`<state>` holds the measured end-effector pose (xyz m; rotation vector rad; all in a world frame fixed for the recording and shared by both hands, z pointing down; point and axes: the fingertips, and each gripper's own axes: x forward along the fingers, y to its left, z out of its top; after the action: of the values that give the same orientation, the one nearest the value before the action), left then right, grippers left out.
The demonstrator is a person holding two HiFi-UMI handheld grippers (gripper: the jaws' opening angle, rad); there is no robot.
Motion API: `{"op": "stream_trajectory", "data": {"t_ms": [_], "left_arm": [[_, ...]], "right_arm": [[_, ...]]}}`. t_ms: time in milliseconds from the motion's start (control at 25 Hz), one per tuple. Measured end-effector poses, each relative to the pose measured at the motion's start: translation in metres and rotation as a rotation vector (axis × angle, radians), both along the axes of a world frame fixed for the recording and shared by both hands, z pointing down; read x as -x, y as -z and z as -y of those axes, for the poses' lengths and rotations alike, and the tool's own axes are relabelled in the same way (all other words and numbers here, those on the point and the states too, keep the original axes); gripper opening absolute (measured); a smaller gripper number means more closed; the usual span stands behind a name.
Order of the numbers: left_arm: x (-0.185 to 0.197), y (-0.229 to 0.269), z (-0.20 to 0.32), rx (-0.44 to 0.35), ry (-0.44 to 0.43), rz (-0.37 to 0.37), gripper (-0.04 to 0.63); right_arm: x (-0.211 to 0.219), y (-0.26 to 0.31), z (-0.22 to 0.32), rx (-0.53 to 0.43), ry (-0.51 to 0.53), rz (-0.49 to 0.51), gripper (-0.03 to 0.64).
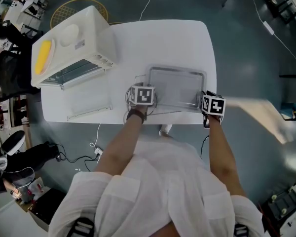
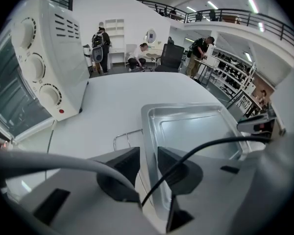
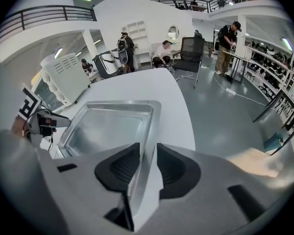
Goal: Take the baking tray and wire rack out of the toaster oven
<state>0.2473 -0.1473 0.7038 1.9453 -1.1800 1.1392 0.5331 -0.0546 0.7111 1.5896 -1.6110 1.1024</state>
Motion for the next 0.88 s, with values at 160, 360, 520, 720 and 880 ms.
{"op": "stream_trajectory", "data": {"t_ms": [160, 360, 520, 720, 880], "left_arm": [[0.005, 0.024, 0.011, -0.074, -0.012, -0.006, 0.103], [0.018, 0.064, 0.025, -0.169, 0.009, -0.046, 0.103], [0.027, 0.105, 0.033, -0.243, 0.045, -0.109, 0.103], [0.040, 0.178, 0.046, -0.450, 0.036, -0.211, 0.101], [0.051, 0.234, 0.050, -0.629, 0.023, -0.278, 0.101]], "right_arm": [[-0.002, 0.020, 0.008, -0.065, 0.001, 0.016, 0.110], [-0.001, 0.052, 0.020, -0.163, 0.006, 0.027, 0.107], [0.001, 0.087, 0.032, -0.259, 0.010, 0.023, 0.099], [0.004, 0.144, 0.048, -0.433, 0.027, 0.000, 0.084], [0.003, 0.197, 0.059, -0.601, 0.040, -0.014, 0.069]]}}
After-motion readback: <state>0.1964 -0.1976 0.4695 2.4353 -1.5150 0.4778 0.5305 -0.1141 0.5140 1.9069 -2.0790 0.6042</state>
